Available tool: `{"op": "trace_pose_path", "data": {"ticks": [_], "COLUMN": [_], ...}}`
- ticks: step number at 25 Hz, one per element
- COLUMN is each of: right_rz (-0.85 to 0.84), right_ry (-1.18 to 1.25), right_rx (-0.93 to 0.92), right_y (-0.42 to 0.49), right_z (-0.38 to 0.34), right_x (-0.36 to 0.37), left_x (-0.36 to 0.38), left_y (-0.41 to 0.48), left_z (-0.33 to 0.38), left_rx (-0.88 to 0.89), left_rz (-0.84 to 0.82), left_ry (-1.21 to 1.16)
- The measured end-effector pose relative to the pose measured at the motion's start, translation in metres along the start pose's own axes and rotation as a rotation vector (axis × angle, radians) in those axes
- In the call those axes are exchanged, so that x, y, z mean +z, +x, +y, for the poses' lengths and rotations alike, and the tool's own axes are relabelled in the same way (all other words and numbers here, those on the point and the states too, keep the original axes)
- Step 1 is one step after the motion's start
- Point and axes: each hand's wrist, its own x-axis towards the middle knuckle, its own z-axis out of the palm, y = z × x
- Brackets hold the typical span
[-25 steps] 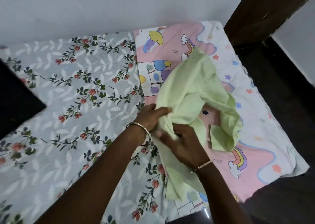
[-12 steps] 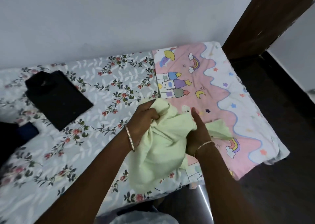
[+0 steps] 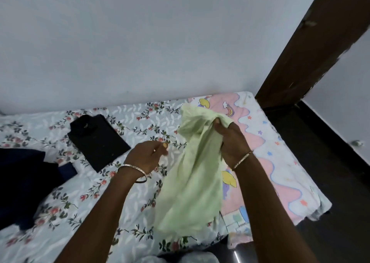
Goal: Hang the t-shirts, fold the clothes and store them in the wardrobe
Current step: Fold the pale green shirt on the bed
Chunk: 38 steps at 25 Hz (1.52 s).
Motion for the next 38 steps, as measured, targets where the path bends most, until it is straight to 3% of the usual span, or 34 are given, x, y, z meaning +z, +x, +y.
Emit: {"op": "trace_pose_path", "data": {"ticks": [3,8,11,13,17,21,26,27,30,32,38], "right_rz": [-0.12,-0.284,-0.351,-0.345,-0.313,-0.269,-0.194,-0.201,-0.236,-0.269,-0.345], "right_ry": [0.101,0.18,0.201,0.204,0.201,0.173,0.141,0.16,0.246,0.259,0.053], "right_rx": [-0.029,-0.031,-0.022,-0.014,-0.038,-0.1,-0.177,-0.165,-0.124,-0.114,-0.108], "right_y": [-0.02,-0.056,-0.065,-0.063,-0.052,-0.032,-0.001,0.004,0.012,0.011,0.016], "right_z": [-0.042,-0.097,-0.126,-0.138,-0.147,-0.156,-0.159,-0.157,-0.155,-0.155,-0.166], "right_x": [0.022,0.054,0.062,0.057,0.052,0.053,0.049,0.047,0.046,0.05,0.04], "left_x": [-0.021,-0.066,-0.092,-0.109,-0.135,-0.166,-0.195,-0.199,-0.206,-0.202,-0.216], "left_y": [0.003,0.022,0.028,0.032,0.035,0.035,0.037,0.035,0.021,0.021,0.045], "left_z": [0.008,0.046,0.06,0.053,0.044,0.042,0.049,0.052,0.067,0.075,0.088], "left_rx": [0.064,0.317,0.269,0.334,0.426,0.401,0.422,0.415,0.268,0.195,0.335], "left_rz": [0.135,0.064,0.043,0.175,0.432,0.687,0.536,0.445,-0.121,-0.282,0.153], "left_ry": [-0.188,-0.306,-0.547,-0.622,-0.385,-0.028,-0.104,-0.236,-0.789,-0.755,-0.658]}}
